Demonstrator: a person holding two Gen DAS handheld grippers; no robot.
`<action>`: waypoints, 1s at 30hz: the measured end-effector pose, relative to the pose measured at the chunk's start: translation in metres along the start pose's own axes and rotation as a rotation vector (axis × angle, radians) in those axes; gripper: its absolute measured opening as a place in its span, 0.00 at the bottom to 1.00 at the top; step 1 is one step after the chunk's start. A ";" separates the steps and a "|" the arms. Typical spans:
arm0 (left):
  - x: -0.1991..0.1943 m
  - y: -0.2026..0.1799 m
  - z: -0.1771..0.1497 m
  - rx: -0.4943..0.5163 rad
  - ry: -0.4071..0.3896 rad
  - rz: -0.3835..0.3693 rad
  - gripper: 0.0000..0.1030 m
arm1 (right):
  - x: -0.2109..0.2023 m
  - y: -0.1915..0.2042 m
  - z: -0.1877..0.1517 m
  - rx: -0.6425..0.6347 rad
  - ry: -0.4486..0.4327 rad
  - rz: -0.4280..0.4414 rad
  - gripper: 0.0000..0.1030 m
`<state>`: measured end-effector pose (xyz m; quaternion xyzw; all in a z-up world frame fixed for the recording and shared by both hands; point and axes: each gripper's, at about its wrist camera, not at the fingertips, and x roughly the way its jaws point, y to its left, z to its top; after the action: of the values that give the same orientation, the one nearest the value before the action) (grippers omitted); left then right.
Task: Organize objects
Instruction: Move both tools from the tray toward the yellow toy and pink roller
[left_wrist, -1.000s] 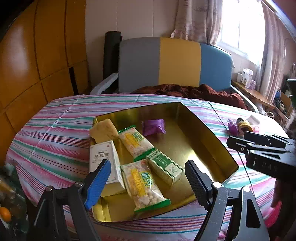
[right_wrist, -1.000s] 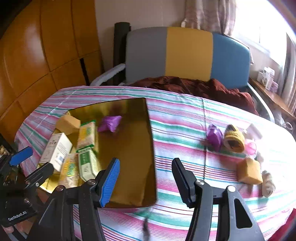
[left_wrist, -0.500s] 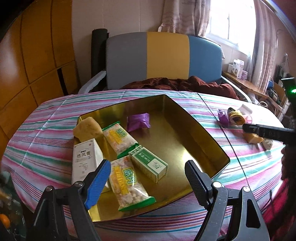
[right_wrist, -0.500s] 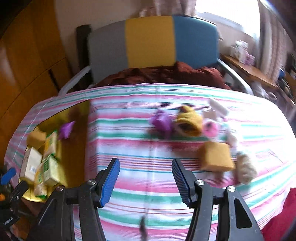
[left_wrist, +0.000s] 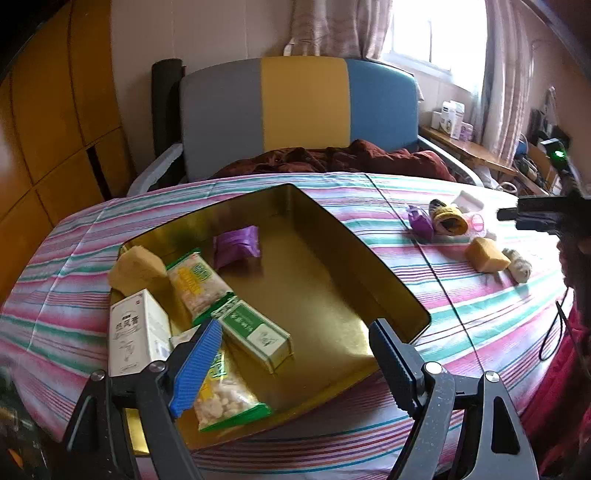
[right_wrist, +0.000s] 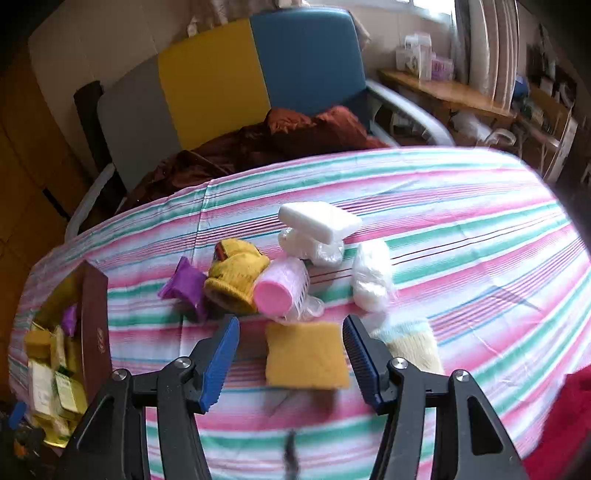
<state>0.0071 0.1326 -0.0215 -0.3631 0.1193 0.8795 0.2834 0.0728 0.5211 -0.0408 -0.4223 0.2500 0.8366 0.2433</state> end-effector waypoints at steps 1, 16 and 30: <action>0.002 -0.002 0.002 0.006 0.004 -0.004 0.80 | 0.005 -0.004 0.004 0.028 0.015 0.037 0.57; 0.024 -0.041 0.025 0.073 0.030 -0.067 0.80 | 0.081 -0.015 0.026 0.130 0.162 0.300 0.54; 0.040 -0.072 0.059 0.089 0.040 -0.189 0.80 | 0.069 0.030 0.014 -0.093 0.244 0.399 0.40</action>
<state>-0.0073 0.2316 -0.0085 -0.3772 0.1293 0.8354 0.3784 0.0096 0.5203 -0.0844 -0.4734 0.3174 0.8214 0.0215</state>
